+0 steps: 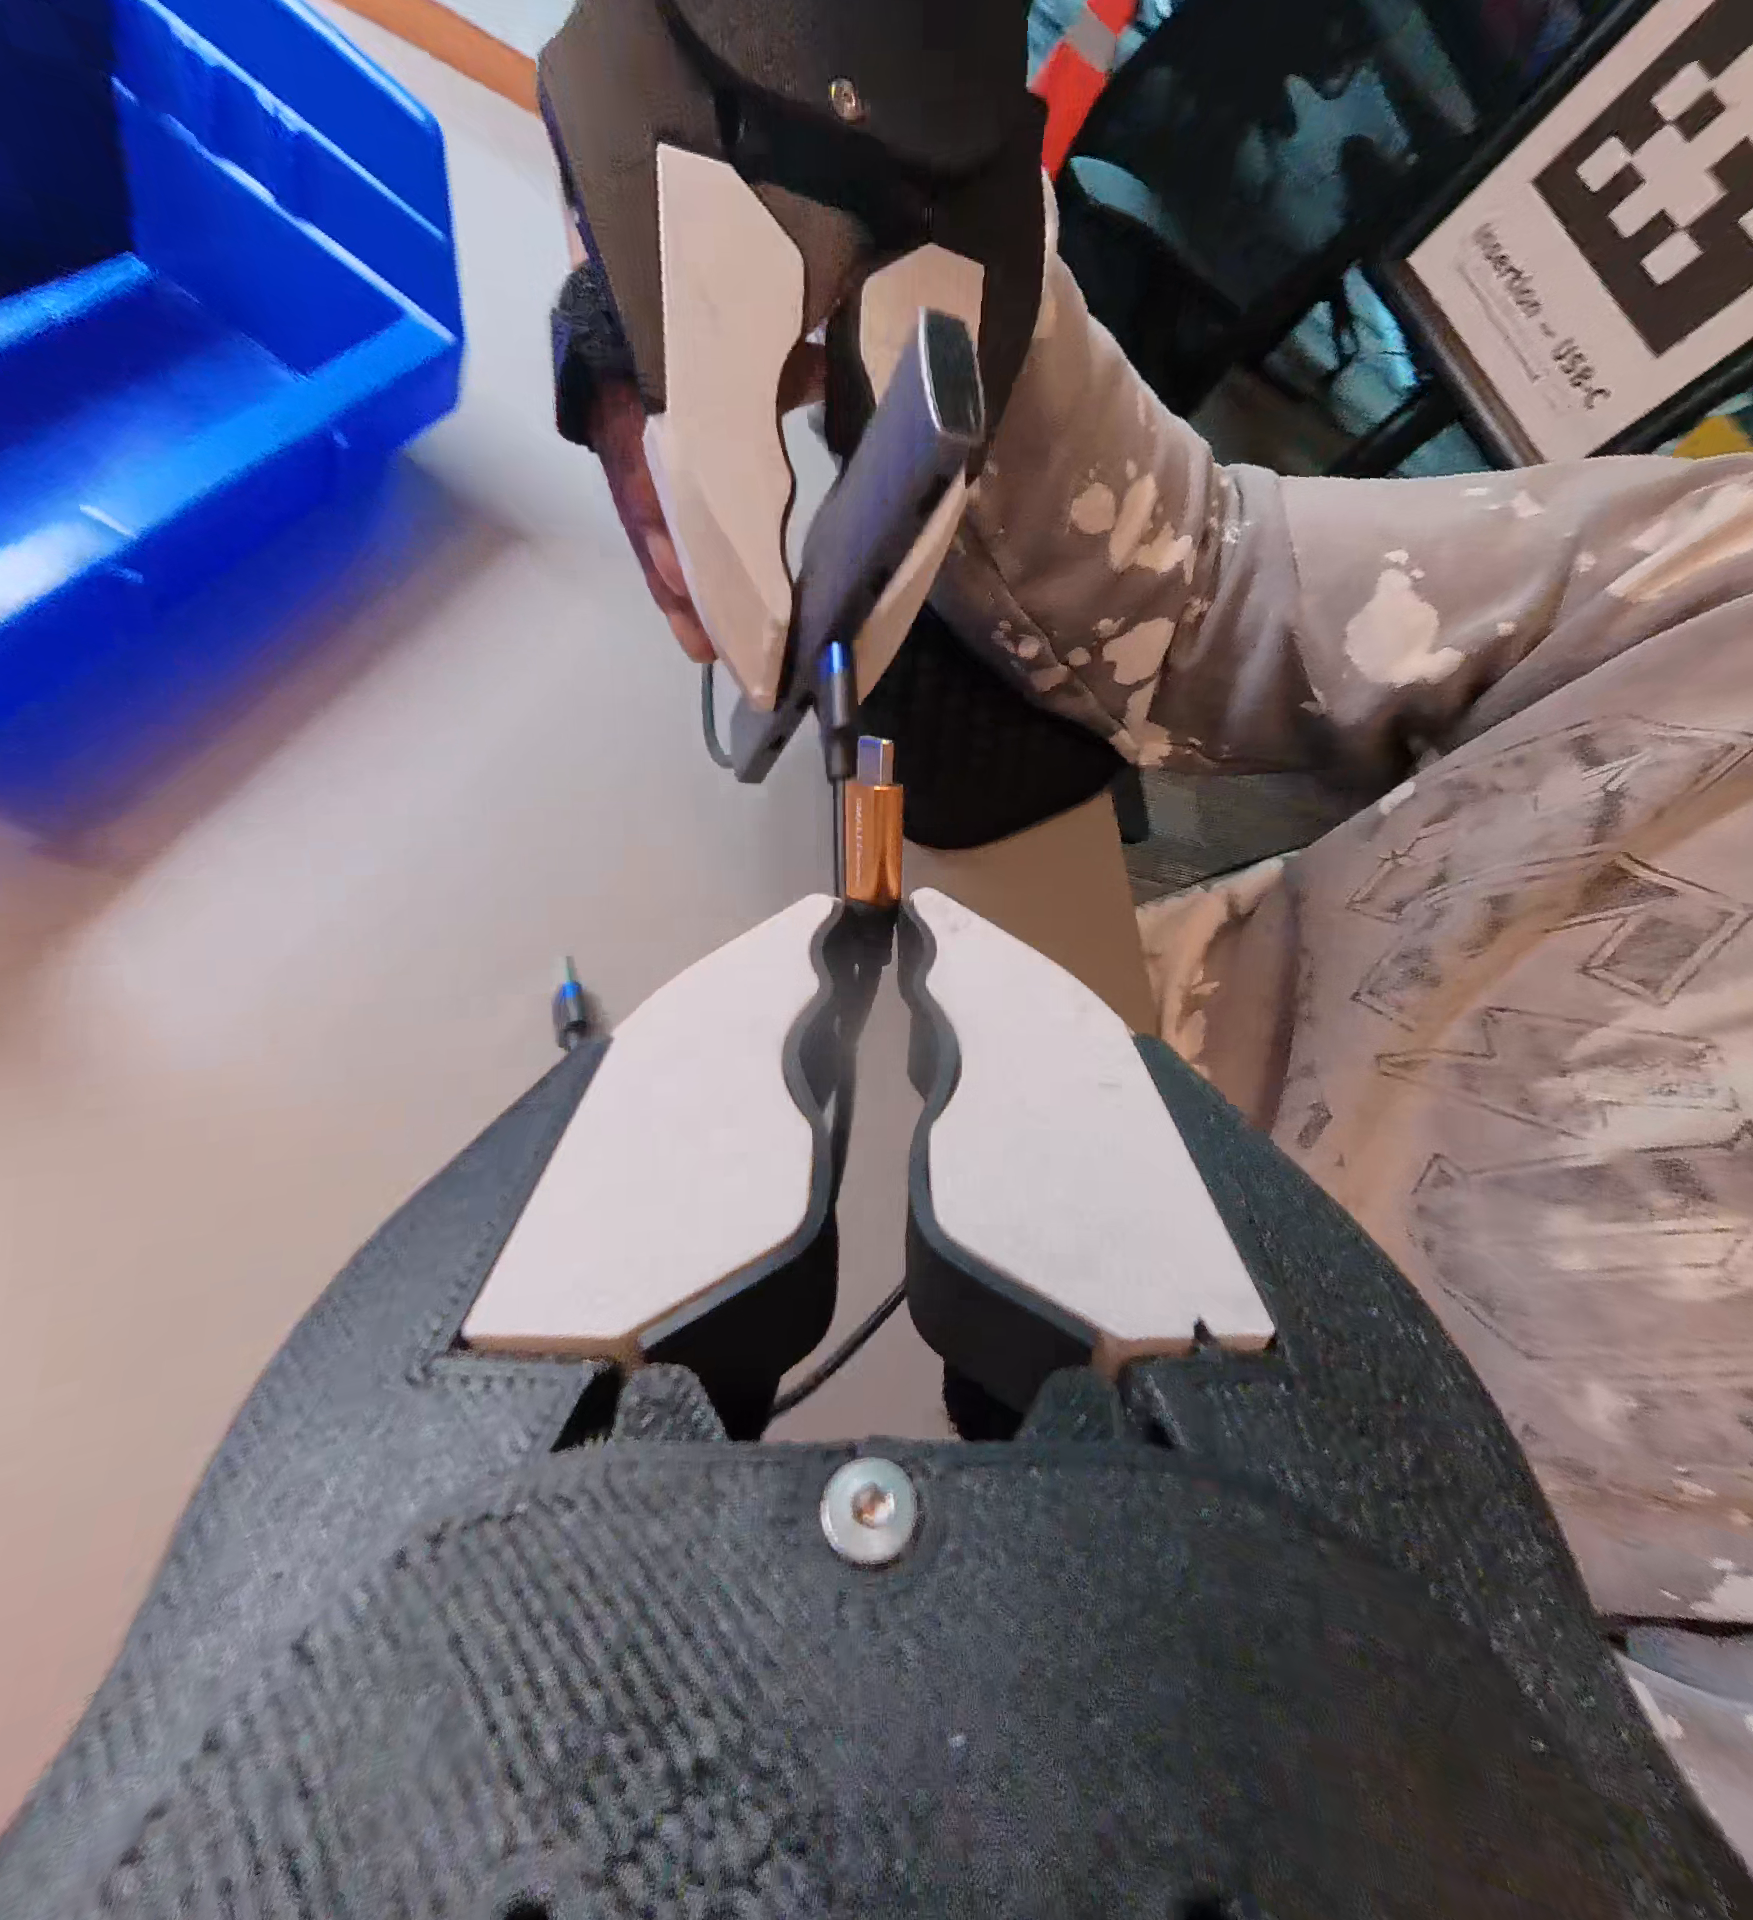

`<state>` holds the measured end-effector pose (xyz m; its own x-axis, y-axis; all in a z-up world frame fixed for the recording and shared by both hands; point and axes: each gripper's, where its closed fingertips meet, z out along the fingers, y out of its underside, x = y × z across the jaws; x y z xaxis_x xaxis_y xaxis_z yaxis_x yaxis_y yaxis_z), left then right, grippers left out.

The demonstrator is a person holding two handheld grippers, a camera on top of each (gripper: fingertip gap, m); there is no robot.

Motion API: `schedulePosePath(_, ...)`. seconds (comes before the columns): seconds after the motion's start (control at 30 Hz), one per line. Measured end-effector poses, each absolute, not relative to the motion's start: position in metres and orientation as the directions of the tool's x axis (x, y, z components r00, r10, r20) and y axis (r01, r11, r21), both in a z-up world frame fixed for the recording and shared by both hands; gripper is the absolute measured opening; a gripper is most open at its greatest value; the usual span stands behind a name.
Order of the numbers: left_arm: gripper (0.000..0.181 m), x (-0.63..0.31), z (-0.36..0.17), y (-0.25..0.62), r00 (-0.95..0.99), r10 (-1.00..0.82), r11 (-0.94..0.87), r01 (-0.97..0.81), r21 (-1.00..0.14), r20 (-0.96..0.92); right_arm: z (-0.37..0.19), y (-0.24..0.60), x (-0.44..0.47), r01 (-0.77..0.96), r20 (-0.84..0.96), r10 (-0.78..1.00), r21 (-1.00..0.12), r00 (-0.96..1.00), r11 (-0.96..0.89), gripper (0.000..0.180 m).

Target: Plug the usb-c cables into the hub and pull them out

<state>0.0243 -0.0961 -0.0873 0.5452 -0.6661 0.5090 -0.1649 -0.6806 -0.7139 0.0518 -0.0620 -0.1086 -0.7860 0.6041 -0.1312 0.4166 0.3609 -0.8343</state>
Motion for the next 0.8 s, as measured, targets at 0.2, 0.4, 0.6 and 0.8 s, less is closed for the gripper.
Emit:
schedulePosePath(0.2,0.009,0.036,-0.121,-0.098,0.479,-0.648,-0.736,-0.194,-0.648,0.593,-0.142,-0.075,0.051,0.513,-0.231,0.562,-0.751,-0.794,0.416,0.01)
schedulePosePath(0.4,0.008,0.032,-0.133,-0.103,0.462,-0.622,-0.767,-0.197,-0.61,0.632,-0.149,-0.079,0.042,0.491,-0.204,0.564,-0.763,-0.8,0.42,0.01)
schedulePosePath(0.6,0.008,0.032,-0.14,-0.104,0.453,-0.605,-0.783,-0.189,-0.593,0.655,-0.13,-0.08,0.036,0.438,-0.182,0.567,-0.825,-0.804,0.357,0.009)
schedulePosePath(0.8,0.008,0.04,-0.137,-0.112,0.417,-0.626,-0.773,-0.223,-0.594,0.659,-0.129,-0.088,0.045,0.467,-0.223,0.532,-0.796,-0.817,0.384,0.009)
